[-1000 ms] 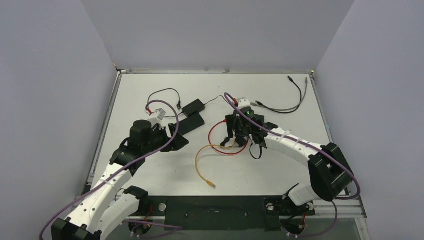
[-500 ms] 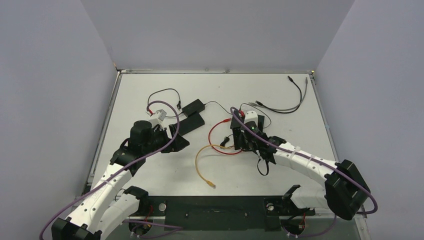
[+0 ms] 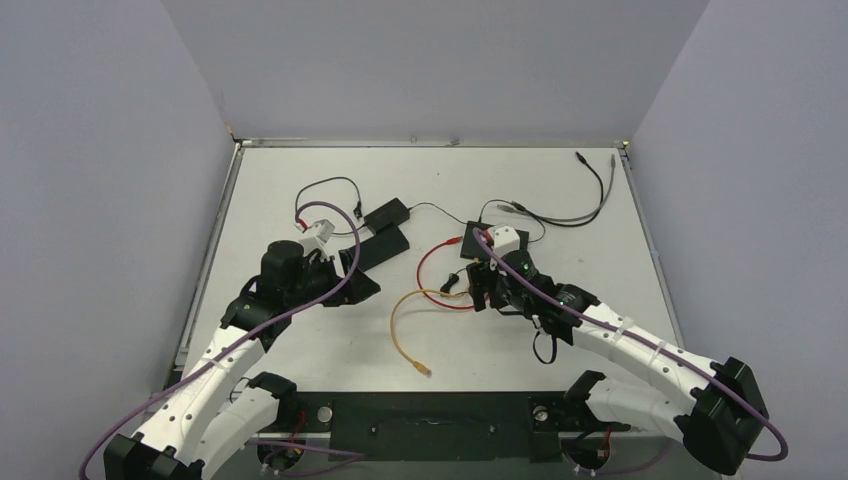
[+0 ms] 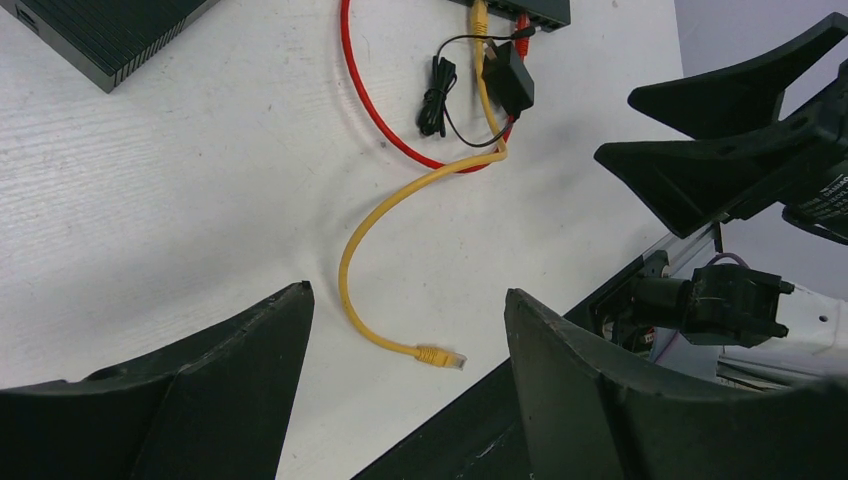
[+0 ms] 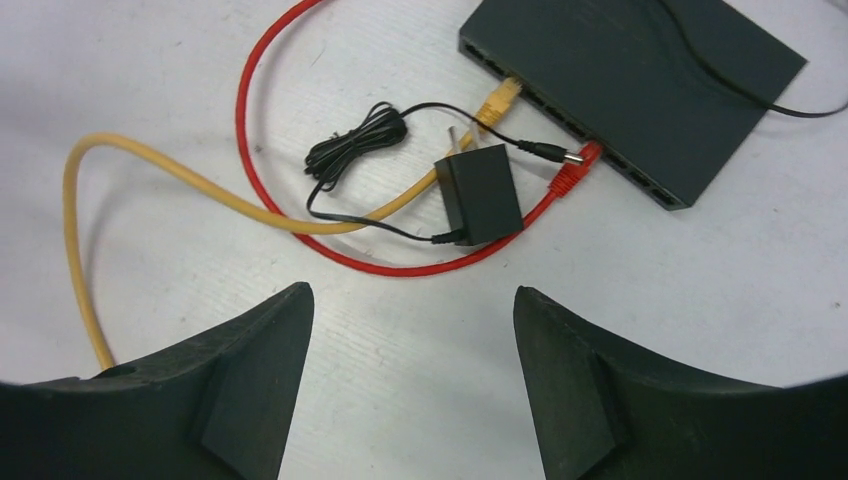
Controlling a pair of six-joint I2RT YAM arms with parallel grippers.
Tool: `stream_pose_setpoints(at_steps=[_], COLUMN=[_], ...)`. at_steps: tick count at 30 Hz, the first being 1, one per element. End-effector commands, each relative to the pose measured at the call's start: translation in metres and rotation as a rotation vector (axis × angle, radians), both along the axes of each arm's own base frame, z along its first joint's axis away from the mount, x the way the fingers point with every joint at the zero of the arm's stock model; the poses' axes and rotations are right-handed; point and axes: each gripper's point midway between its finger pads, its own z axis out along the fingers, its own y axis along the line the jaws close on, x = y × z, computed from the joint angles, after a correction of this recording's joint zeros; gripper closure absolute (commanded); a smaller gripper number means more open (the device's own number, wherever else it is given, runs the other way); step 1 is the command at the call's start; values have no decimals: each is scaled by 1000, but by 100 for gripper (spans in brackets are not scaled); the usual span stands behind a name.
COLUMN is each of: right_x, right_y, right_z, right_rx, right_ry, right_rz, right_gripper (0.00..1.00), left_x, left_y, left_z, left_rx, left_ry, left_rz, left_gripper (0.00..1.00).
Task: Insert the plug into the switch port
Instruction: Place the power at the center of the board, then pick up the power from the center of the board.
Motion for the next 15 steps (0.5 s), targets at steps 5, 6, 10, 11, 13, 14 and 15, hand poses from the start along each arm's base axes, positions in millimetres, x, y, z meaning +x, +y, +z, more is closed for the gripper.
stream_pose_setpoints(at_steps=[5,6,10,11,13,14,15], right_x=[-7,-6,0,0,3,6,5], right_y=[36,38,49,49,47,46,45], right_z=[-8,-10,-9,-11,-17,-22,-25], right_rx=[-40,-51,-78,-90,-125,-141,-152], right_ry=[-61,-57,-70,-60,-43,-32,-21], right_rz=[209,216,228,226,201,181,174], right_gripper=[35,35,36,36,37,38,38], left_x=[0,1,0,0,0,-1,-1], left_y=[-5,-5,-4,-3,-2,-2,-3], left_z=[16,18,21,22,22,23,24], left_rx=[-37,-34,-30,-29,-28,-30,-32], left_ry=[-46,-48,-50,-53,-53,-54,-56], left_rz=[-37,-34,-39,-41,-39,-41,-43], left_gripper=[29,29,29,29,29,29,29])
